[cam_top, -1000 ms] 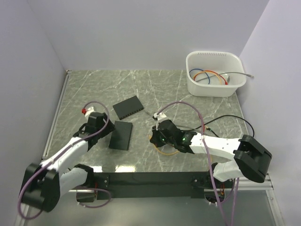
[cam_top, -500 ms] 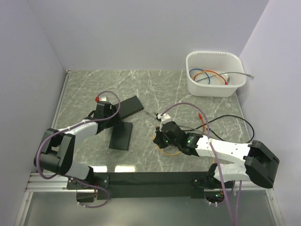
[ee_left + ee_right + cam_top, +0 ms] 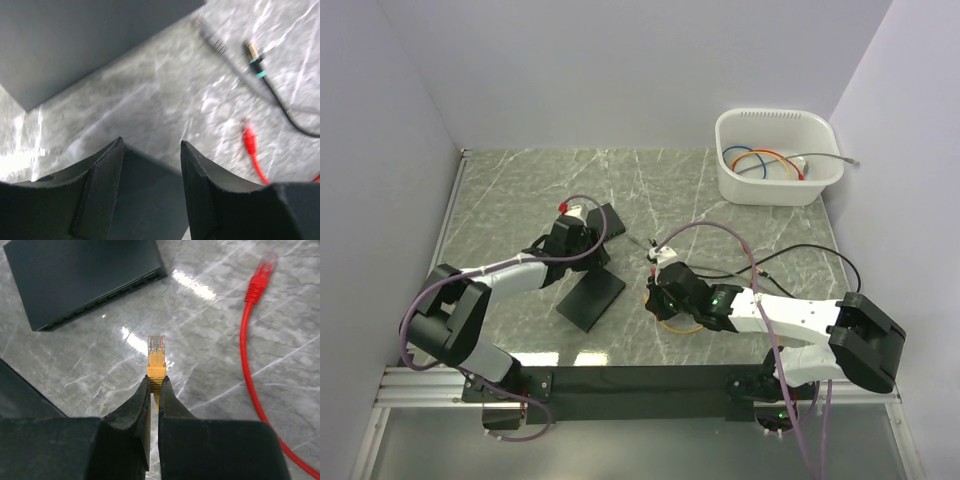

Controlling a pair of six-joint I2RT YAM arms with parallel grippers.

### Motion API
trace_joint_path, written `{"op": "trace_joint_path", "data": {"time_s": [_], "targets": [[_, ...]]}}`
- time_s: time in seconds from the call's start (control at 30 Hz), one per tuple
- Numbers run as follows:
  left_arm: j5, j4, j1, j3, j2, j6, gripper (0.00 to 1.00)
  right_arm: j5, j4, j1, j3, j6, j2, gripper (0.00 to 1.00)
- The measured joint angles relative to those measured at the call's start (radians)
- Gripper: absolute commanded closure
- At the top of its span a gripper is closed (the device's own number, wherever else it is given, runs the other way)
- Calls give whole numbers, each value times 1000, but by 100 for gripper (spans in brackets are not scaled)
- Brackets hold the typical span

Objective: Insert the plug into the switch port

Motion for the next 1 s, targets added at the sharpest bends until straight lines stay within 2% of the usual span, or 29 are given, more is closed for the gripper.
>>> {"op": "trace_joint_path", "data": {"time_s": [0.2, 0.33, 0.4, 0.67, 1.0], "targets": [[-49, -7, 0, 29, -22, 0, 49, 5, 5, 66, 0, 19, 33, 100], [-93, 3, 0, -12, -108, -5, 49, 11, 1, 128, 8, 35, 106, 100], [-105, 14, 2, -44, -157, -12, 46, 11, -4, 144, 21, 40, 148, 100], [-114, 136, 10, -231, -230, -66, 47, 61, -55, 148, 149, 31, 294, 100], [-119, 226, 10, -326, -257, -104, 44, 117, -104, 148, 261, -18, 391, 100]]}}
